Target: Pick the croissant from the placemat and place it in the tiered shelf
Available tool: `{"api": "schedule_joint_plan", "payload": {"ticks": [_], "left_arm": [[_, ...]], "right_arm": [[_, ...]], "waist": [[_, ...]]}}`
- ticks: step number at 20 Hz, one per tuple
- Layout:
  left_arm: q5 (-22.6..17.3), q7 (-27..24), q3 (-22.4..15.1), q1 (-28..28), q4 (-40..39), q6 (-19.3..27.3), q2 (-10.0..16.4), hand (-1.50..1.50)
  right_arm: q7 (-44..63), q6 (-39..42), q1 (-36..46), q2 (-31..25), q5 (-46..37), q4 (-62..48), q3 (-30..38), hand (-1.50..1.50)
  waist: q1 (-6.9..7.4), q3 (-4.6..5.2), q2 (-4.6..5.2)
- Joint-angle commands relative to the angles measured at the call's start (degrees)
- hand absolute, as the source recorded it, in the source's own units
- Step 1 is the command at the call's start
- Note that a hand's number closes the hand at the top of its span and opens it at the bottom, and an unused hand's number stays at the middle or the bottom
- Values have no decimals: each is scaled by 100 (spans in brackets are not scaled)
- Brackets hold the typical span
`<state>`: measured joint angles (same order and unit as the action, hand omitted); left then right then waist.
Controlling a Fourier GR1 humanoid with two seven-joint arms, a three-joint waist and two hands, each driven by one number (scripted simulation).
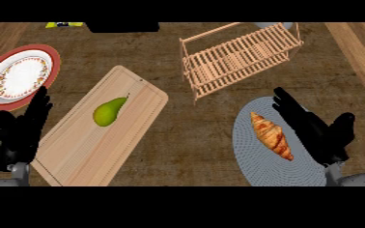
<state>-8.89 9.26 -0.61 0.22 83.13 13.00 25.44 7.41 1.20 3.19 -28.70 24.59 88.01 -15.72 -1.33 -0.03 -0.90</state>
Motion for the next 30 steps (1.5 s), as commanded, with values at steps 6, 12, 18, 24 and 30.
{"api": "schedule_joint_plan", "payload": {"ticks": [6,12,18,24,30], "left_arm": [[-22,-463,-186,874,746,65,-424,0],[0,-217,-274,545,1071,212,-742,0],[38,-401,-239,302,1081,159,-711,0],[14,-428,-207,398,974,158,-789,0],[223,-294,-455,352,1174,292,-922,0]], "right_arm": [[-487,1963,1667,-541,-1136,823,-1395,150],[-1427,2440,1969,-160,-969,-486,-748,-150],[-936,3786,2664,-1219,-1093,480,-952,-150],[-567,4476,3081,-2069,-2106,1586,-1353,-150],[55,4238,3410,-2111,-3993,2715,-2059,-150]], "waist": [[639,12,70],[218,-1,100],[197,13,57],[96,17,41],[158,5,51]]}}
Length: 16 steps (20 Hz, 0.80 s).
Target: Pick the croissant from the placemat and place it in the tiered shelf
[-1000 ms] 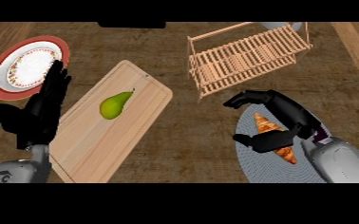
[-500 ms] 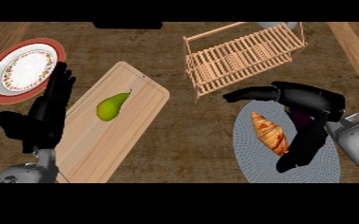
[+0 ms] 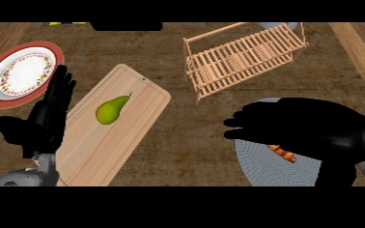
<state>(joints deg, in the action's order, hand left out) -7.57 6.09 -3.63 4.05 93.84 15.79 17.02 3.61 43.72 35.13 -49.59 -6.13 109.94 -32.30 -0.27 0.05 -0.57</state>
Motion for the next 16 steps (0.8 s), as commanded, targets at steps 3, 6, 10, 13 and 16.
{"api": "schedule_joint_plan", "payload": {"ticks": [3,6,10,13,16], "left_arm": [[-86,42,137,102,-48,-125,73,0],[-25,358,125,-22,333,-21,64,0],[45,150,14,-164,355,-56,-113,0],[184,47,32,-142,292,-25,-120,0],[113,517,120,92,508,-58,21,0]], "right_arm": [[1075,-254,-115,269,-1832,899,-1079,-150],[1645,-280,-539,495,-2292,1105,-1318,-150],[1932,-322,-690,847,-3321,896,-1943,-150],[1876,-549,-658,962,-4155,644,-2291,-150],[1567,-854,-890,301,-4789,422,-2444,-150]], "waist": [[21,-3,33],[25,-6,34],[53,-5,44],[64,-6,50],[37,-13,49]]}}
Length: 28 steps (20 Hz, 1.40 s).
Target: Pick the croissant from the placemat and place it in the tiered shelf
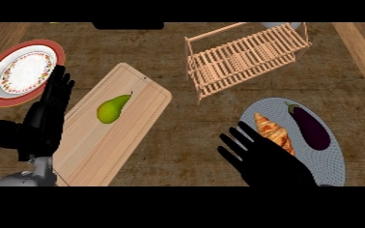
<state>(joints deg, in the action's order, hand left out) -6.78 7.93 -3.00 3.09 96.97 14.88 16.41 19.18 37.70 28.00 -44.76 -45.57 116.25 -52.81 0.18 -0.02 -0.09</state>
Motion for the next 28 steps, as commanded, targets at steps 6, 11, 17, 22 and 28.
{"api": "schedule_joint_plan", "payload": {"ticks": [6,11,17,22,28], "left_arm": [[175,23,74,-85,154,9,-170,0],[134,-41,216,-200,119,-272,-149,0],[366,25,239,187,-233,-148,-352,0],[524,132,122,-55,195,-192,-480,0],[311,172,440,-345,409,-451,-381,0]], "right_arm": [[-724,-576,-233,71,-1117,-1089,362,-150],[-1175,-713,-666,54,-1621,-1162,550,-150],[-1786,-1284,-900,188,-2188,-1906,805,-150],[-2386,-1392,-872,479,-2491,-2322,1178,-150],[-2876,-1856,-1107,723,-2755,-2760,1513,-150]], "waist": [[17,1,10],[5,2,4],[-14,2,12],[4,2,8],[16,1,6]]}}
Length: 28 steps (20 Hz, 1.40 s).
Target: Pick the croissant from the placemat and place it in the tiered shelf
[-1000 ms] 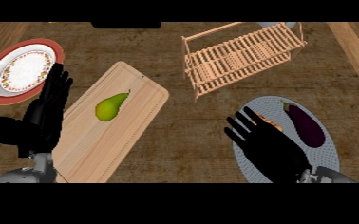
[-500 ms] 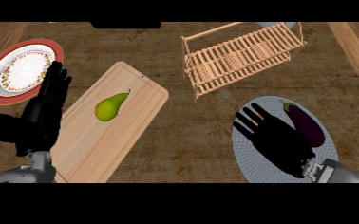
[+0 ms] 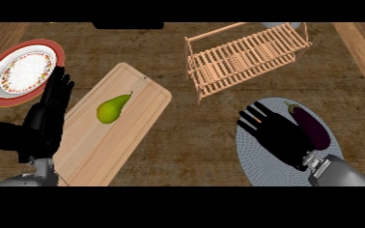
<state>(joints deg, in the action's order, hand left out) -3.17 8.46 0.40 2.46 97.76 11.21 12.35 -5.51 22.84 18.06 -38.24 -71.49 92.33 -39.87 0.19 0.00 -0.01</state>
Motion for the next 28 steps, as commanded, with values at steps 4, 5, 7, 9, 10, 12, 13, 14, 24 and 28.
{"api": "schedule_joint_plan", "payload": {"ticks": [4,5,7,9,10,12,13,14,24,28], "left_arm": [[330,113,-106,214,-52,120,-251,0],[131,23,129,96,-146,-110,-134,0],[22,369,282,267,18,-198,5,0],[0,-158,446,369,-602,-274,-62,0],[238,-88,165,57,-142,-161,-175,0],[116,-343,333,164,-436,-276,-145,0],[162,70,212,-180,205,-227,-116,0],[252,-155,206,135,-300,-172,-237,0],[152,10,393,-6,-134,-220,-113,0],[271,87,259,-11,-5,-83,-251,0]], "right_arm": [[-730,-462,-105,319,-488,-728,395,-150],[-584,-431,-255,478,-693,-665,436,-150],[-754,-314,-72,598,-820,-913,497,-150],[-776,-299,-135,734,-939,-980,599,-150],[-490,163,-165,992,-1045,-739,451,-150],[-723,-470,-209,900,-1200,-1481,570,150],[-895,-236,-206,599,-1211,-1221,547,150],[-1035,-362,132,998,-1298,-1748,582,150],[70,-538,-1139,1932,-207,-983,1737,150],[518,-506,-1478,2487,152,-525,2114,150]], "waist": [[-12,-1,1],[-12,0,-1],[-1,0,-1],[-15,1,2],[-7,1,-3],[-4,0,3],[10,-1,-6],[11,-1,5],[-287,-4,-45],[-209,-2,-42]]}}
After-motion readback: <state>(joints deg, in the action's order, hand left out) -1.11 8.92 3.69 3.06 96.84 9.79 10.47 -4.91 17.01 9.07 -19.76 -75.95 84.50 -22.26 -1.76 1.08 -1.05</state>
